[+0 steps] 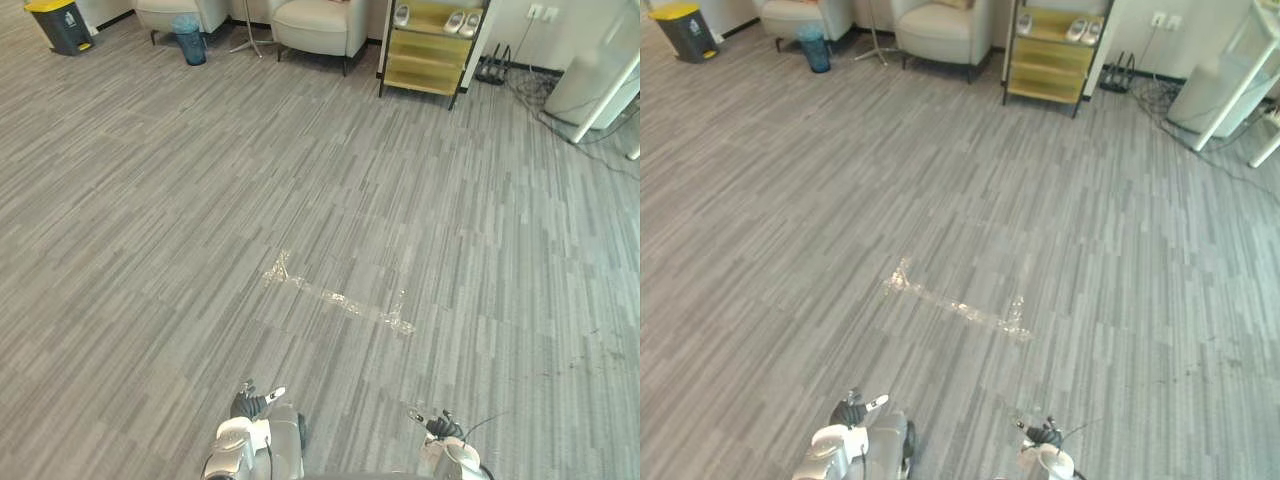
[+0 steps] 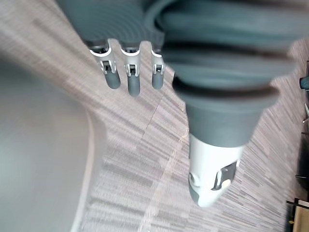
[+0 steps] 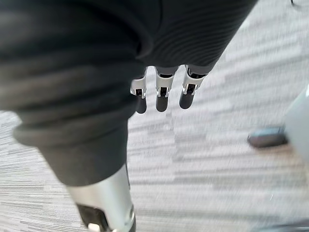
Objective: Pick up cushions and gather them together orderly.
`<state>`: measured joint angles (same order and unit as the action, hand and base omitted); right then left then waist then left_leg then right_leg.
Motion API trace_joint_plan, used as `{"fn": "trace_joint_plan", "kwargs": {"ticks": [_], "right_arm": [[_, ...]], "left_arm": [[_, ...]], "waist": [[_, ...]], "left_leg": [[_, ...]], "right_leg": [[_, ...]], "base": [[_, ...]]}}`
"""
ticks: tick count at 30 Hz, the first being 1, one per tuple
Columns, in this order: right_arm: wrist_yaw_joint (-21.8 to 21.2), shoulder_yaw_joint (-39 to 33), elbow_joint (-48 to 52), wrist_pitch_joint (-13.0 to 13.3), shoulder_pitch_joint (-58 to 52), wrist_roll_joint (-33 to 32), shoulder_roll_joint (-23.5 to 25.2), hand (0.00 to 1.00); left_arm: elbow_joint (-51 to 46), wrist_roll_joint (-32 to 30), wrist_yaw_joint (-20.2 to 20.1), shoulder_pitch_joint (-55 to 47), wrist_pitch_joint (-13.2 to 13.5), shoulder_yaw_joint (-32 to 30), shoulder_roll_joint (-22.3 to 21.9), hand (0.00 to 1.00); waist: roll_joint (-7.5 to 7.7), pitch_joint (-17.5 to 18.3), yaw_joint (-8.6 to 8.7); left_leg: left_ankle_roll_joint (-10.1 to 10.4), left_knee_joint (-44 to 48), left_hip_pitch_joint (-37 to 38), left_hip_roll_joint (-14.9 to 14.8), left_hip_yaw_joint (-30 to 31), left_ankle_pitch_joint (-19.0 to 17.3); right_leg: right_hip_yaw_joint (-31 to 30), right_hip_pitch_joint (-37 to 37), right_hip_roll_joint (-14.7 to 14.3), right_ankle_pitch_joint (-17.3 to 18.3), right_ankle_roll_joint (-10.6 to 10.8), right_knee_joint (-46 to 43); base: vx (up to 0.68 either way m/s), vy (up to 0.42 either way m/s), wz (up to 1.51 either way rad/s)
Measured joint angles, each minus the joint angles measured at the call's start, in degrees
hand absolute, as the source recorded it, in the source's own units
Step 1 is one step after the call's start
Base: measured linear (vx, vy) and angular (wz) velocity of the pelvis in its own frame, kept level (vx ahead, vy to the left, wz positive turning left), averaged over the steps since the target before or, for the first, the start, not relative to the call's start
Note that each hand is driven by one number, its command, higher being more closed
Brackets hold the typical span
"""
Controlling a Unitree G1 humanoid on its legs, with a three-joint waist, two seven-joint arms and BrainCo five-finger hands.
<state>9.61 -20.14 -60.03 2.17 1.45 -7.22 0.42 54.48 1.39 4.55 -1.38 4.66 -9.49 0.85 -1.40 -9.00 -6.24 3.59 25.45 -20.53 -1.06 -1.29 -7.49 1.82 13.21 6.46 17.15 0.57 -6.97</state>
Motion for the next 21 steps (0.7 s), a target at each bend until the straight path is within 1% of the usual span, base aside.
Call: {"fn": "trace_joint_plan", "kwargs": {"ticks": [1, 2, 3, 4, 5, 6, 7, 8, 9, 10, 11, 12, 13, 14, 15, 16, 17, 18, 19, 20, 21], "right_arm": [[0.0, 0.0, 0.2, -0.1, -0.5, 0.4, 0.2, 0.0], [0.0, 0.1, 0.3, -0.2, -0.6, 0.4, 0.3, 0.0], [0.0, 0.1, 0.6, -0.5, -1.4, 0.4, 0.7, 0.0], [-0.2, 0.1, 0.6, -0.5, -1.5, 0.6, 0.9, 0.0], [-0.3, 0.1, 0.8, -0.5, -1.5, 0.6, 1.0, 0.0], [-0.5, 0.1, 1.3, -0.4, -1.5, 0.7, 1.3, 0.0], [-0.8, 0.2, 1.8, -0.4, -2.1, 1.3, 1.8, 0.0], [-0.9, 0.1, 2.4, -0.5, -2.6, 1.4, 1.8, 0.0], [-1.0, 0.6, 3.6, -0.2, -3.1, 2.4, 1.4, 0.0], [-1.2, 0.9, 4.6, 0.1, -3.6, 2.7, 1.2, 0.0], [-1.3, 0.9, 4.8, 0.2, -3.6, 2.7, 1.1, 0.0], [-1.4, 0.8, 4.9, 0.2, -3.6, 2.7, 0.9, 0.0], [-1.7, 0.8, 4.8, 0.5, -3.5, 2.8, 0.7, 0.0], [-1.8, 0.8, 4.5, 0.6, -3.3, 2.7, 0.5, 0.0], [-1.9, 0.8, 3.4, 0.5, -2.5, 2.7, -0.1, 0.0], [-1.9, 0.8, 2.0, 0.4, -2.3, 2.8, -0.9, 0.0], [-2.1, 0.6, 1.7, 0.4, -2.6, 2.4, -1.1, 0.0], [-1.9, 0.0, 1.5, 0.5, -2.4, 2.7, -1.9, 0.0], [-2.0, -0.1, 0.9, 0.5, -1.9, 2.7, -2.4, 0.0], [-2.0, -0.5, 0.6, 0.5, -1.7, 2.6, -2.4, 0.0], [-2.0, -0.5, 0.7, 0.5, -2.0, 2.6, -2.6, 0.0]], "left_arm": [[-0.1, 0.7, 0.0, 0.0, 0.0, -0.6, 0.1, 0.0], [-0.3, 1.0, 0.0, -0.1, 0.0, -0.8, 0.1, 0.0], [-0.6, 1.1, 0.0, -0.4, -0.1, -0.9, 0.0, 0.0], [-0.6, 1.1, 0.0, -0.7, -0.1, -0.6, 0.3, 0.0], [-0.6, 1.1, 0.0, -0.7, -0.2, -0.5, 0.3, 0.0], [-0.6, 1.2, 0.0, -0.3, -0.2, -0.6, 0.2, 0.0], [-0.4, 1.7, -0.1, -0.4, -0.5, -0.5, 0.3, 0.0], [-0.4, 1.7, 0.0, -0.5, -0.5, -0.3, 0.3, 0.0], [-0.4, 2.1, -0.1, -0.6, -0.5, 0.4, 0.1, 0.0], [-0.3, 2.3, -0.2, -0.1, -0.4, 0.7, -0.2, 0.0], [-0.2, 2.4, -0.2, 0.2, -0.4, 0.7, -0.3, 0.0], [0.2, 2.4, -0.2, 0.8, -0.4, 0.7, -0.5, 0.0], [0.4, 2.4, -0.3, 1.0, -0.3, 0.8, -0.4, 0.0], [0.8, 2.4, -0.3, 1.1, -0.3, 1.1, -0.3, 0.0], [1.6, 2.4, -0.3, 1.1, -0.3, 1.8, -0.1, 0.0], [2.6, 2.3, -0.3, 0.7, -0.4, 2.3, 0.2, 0.0], [3.0, 2.2, -0.3, 0.5, -0.4, 2.4, 0.3, 0.0], [3.6, 2.1, -0.3, 0.6, -0.4, 2.6, -0.3, 0.0], [3.6, 2.1, -0.3, 1.0, -0.4, 2.5, -0.7, 0.0], [3.5, 2.0, -0.3, 1.0, -0.4, 2.5, -0.8, 0.0], [3.4, 2.0, -0.3, 1.3, -0.5, 1.5, -1.2, 0.0]], "waist": [[0.76, 0.3, -0.32], [1.02, 0.3, -0.58], [1.72, 0.7, -0.7], [2.49, 1.3, -0.67], [2.57, 1.4, -0.69], [2.8, 1.2, -0.66], [2.86, 0.7, -0.29], [2.83, 0.7, -0.09], [2.5, 0.6, 0.33], [2.07, 0.6, 0.6], [1.97, 0.5, 0.71], [1.87, 0.6, 1.09], [1.89, 0.6, 1.53], [1.9, 0.6, 1.72], [2.03, 0.5, 2.47], [2.07, 0.3, 3.29], [2.08, 0.4, 3.86], [-0.28, 0.6, 3.8], [-1.42, 0.6, 3.59], [-1.81, 0.7, 3.52], [-2.11, 0.7, 3.76]], "left_leg": [[-1.8, 2.9, -0.5, 0.4, -1.3, -2.2], [-2.4, 3.9, -0.4, 0.6, -1.8, -2.7], [-3.7, 5.7, 0.5, 1.0, -2.9, -4.8], [-4.6, 5.2, 3.0, 1.8, -3.4, -6.4], [-4.9, 4.5, 4.3, 2.0, -3.7, -6.9], [-5.2, 2.2, 7.5, 2.1, -4.1, -8.3], [-5.5, -1.2, 14.3, 2.6, -4.6, -9.4], [-5.6, -1.8, 16.2, 2.7, -4.6, -9.6], [-6.0, -4.0, 19.8, 2.5, -4.5, -9.8], [-6.2, -6.8, 23.7, 1.9, -4.4, -10.1], [-6.2, -8.0, 25.4, 1.4, -4.3, -10.3], [-5.8, -10.4, 28.7, 0.3, -4.1, -11.0], [-5.1, -11.9, 30.7, -0.7, -3.7, -11.8], [-4.6, -12.5, 31.4, -1.3, -3.5, -12.3], [-4.2, -13.7, 32.7, -1.7, -2.7, -12.8], [-4.1, -14.6, 34.3, -1.7, -1.0, -13.0], [-4.1, -14.6, 35.0, -2.1, 0.5, -13.0], [-3.9, -13.5, 34.9, -4.2, 2.9, -12.7], [-3.1, -10.4, 34.0, -5.1, 5.5, -12.3], [-2.4, -8.1, 33.3, -5.4, 6.4, -11.8], [-1.1, -0.1, 30.7, -5.5, 7.5, -10.0]], "right_leg": [[-1.7, -0.2, 1.0, -1.0, 1.2, -1.4], [-2.4, -0.2, 1.4, -1.1, 1.3, -2.3], [-3.6, -0.6, 2.2, -1.4, 1.8, -5.9], [-4.2, -3.3, 2.7, -2.6, 4.1, -13.6], [-4.4, -5.1, 2.8, -3.6, 5.6, -18.1], [-5.0, -9.7, 3.1, -7.4, 8.1, -29.1], [-4.8, -17.6, 3.6, -7.8, 8.4, -47.0], [-4.1, -19.2, 3.6, -6.7, 7.5, -49.6], [-1.6, -22.2, 3.7, -5.0, 6.2, -52.3], [2.5, -25.9, 3.4, -2.8, 4.1, -51.5], [4.4, -26.9, 3.0, -2.1, 3.2, -49.7], [7.9, -29.1, 2.0, -1.3, 2.3, -43.7], [10.3, -31.0, 0.8, -2.0, 2.2, -35.6], [10.7, -32.0, 0.0, -3.2, 2.0, -30.1], [10.7, -33.2, -1.3, -6.8, 1.6, -20.2], [9.4, -33.0, -2.5, -14.1, 0.6, -13.0], [8.6, -32.0, -3.4, -17.8, -1.1, -12.4], [9.4, -31.2, -4.9, -16.0, -2.6, -13.1], [10.6, -31.3, -5.6, -13.2, -3.5, -15.4], [11.0, -30.9, -5.8, -11.8, -3.8, -16.2], [12.0, -29.0, -6.4, -9.3, -3.8, -16.6]], "base": [[0.55, 0.146, 0.04], [0.54, 0.168, -0.06], [0.53, 0.139, -0.09], [0.53, 0.131, -0.12], [0.53, 0.112, -0.23], [0.58, 0.089, -0.33], [0.47, 0.066, -0.3], [0.46, 0.038, -0.2], [0.37, 0.002, 0.01], [0.44, -0.013, 0.07], [0.41, -0.065, 0.15], [0.42, -0.113, 0.21], [0.44, -0.131, 0.21], [0.47, -0.17, 0.25], [0.6, -0.264, 0.36], [0.52, -0.231, 0.49], [0.55, -0.249, 0.38], [0.45, -0.204, 0.24], [0.67, -0.32, 0.09], [0.65, -0.341, 0.22], [0.53, -0.29, 0.28]]}}
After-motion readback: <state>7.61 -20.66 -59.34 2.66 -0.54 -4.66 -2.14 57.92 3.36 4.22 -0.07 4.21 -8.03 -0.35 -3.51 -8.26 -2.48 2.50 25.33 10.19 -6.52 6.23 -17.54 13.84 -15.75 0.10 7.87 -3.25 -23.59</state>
